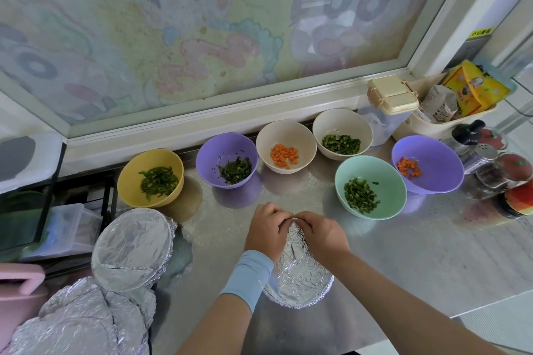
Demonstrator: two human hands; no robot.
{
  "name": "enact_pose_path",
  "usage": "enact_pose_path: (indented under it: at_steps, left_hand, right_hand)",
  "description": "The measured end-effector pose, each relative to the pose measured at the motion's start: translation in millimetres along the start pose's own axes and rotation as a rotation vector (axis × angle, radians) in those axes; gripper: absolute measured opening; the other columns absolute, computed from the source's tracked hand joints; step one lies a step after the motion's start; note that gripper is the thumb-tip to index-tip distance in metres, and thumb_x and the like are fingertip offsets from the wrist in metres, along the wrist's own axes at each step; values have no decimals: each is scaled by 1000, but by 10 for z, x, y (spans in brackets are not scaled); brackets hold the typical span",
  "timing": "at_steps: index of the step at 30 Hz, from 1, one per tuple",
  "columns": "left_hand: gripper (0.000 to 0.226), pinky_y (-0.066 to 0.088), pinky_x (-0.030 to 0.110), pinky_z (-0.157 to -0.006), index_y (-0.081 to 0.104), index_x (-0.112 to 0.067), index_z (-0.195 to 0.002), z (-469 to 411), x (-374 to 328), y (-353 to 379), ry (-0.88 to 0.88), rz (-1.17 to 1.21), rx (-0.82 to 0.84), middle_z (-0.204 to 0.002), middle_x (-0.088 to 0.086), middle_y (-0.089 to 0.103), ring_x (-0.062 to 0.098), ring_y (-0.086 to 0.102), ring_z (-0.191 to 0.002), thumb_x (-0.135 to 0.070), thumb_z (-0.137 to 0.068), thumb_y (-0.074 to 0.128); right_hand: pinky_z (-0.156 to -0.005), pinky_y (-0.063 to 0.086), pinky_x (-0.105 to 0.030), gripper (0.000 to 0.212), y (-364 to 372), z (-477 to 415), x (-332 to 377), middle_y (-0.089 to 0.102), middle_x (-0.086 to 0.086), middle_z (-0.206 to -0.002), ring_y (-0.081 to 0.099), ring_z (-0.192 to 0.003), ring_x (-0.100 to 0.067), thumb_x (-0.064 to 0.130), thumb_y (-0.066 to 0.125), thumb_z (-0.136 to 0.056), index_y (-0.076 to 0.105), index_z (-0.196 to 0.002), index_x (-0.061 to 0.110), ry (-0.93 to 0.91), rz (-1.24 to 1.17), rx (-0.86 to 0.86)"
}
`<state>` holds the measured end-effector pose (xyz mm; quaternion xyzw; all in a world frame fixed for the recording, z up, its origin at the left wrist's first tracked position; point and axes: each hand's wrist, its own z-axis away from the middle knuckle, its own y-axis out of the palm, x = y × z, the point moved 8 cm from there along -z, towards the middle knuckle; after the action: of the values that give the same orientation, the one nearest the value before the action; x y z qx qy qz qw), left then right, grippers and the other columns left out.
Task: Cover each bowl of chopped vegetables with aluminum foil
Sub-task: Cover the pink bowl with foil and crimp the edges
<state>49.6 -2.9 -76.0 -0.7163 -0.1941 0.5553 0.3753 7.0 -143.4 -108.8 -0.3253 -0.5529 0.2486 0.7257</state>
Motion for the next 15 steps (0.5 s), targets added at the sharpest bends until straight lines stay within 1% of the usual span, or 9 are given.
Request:
enact_pose_path:
  at_steps: [2,3,5,7,9,11,13,14,15]
  left_hand:
    - [8,28,3,-81,77,-18,-90,3,40,18,-31,34,16,-84,-5,55,14,49,-88,-19,-89,69]
    - [9,28,4,-81,76,-17,-91,3,51,29,-43,38,25,-84,-5,55,14,49,-89,-19,-90,68]
    - [10,31,10,-80,75,-16,-92,-1,38,60,-36,23,45,-85,-3,55,16,48,-91,-19,-92,65]
    - [11,37,21,-80,73,-16,-92,-6,10,82,-20,-2,64,-87,-1,54,17,46,-91,-18,-94,62]
    - [12,40,25,-80,71,-15,-92,1,5,87,-37,-9,76,-89,-1,53,16,45,-92,-17,-95,60]
    - [14,41,26,-81,69,-15,-92,27,28,82,-69,-10,85,-90,-4,51,16,45,-94,-17,-97,57]
    - [16,39,26,-82,67,-16,-93,67,71,57,-121,-12,93,-92,-6,47,15,44,-97,-17,-99,52]
    - [17,38,25,-81,66,-16,-94,86,95,41,-149,-13,98,-93,-7,46,15,44,-98,-17,-99,49]
    - [17,36,23,-81,64,-16,-94,100,113,26,-170,-17,104,-93,-8,45,15,43,-99,-17,-99,48]
  right_hand:
    - [-65,50,-33,17,5,2,21,71,7,-80,62,-72,-17,40,52,-98,68,-102,34,-11,-1,10]
    - [-65,49,-33,17,6,6,31,70,7,-79,62,-71,-17,40,52,-98,68,-102,34,-14,-7,12]
    - [-65,49,-33,17,2,22,46,70,7,-79,61,-70,-16,39,52,-99,68,-103,34,-19,-24,11]
    - [-66,48,-32,17,6,25,48,70,8,-81,60,-73,-16,38,52,-98,68,-103,34,-15,-31,19]
    - [-69,49,-32,17,9,14,57,71,9,-85,61,-77,-16,38,53,-98,68,-104,35,-10,-31,37]
    - [-75,48,-28,17,-18,10,86,71,12,-95,63,-86,-14,37,56,-97,70,-107,34,-23,-41,48]
    - [-81,45,-21,22,-77,18,99,66,15,-106,64,-94,-11,34,61,-95,68,-115,29,-22,-67,31]
    - [-83,45,-21,24,-112,27,91,64,15,-106,64,-93,-9,34,63,-94,68,-117,28,-8,-81,16]
    - [-83,48,-23,22,-139,36,89,66,15,-103,64,-90,-8,34,64,-93,69,-114,28,-3,-86,-2]
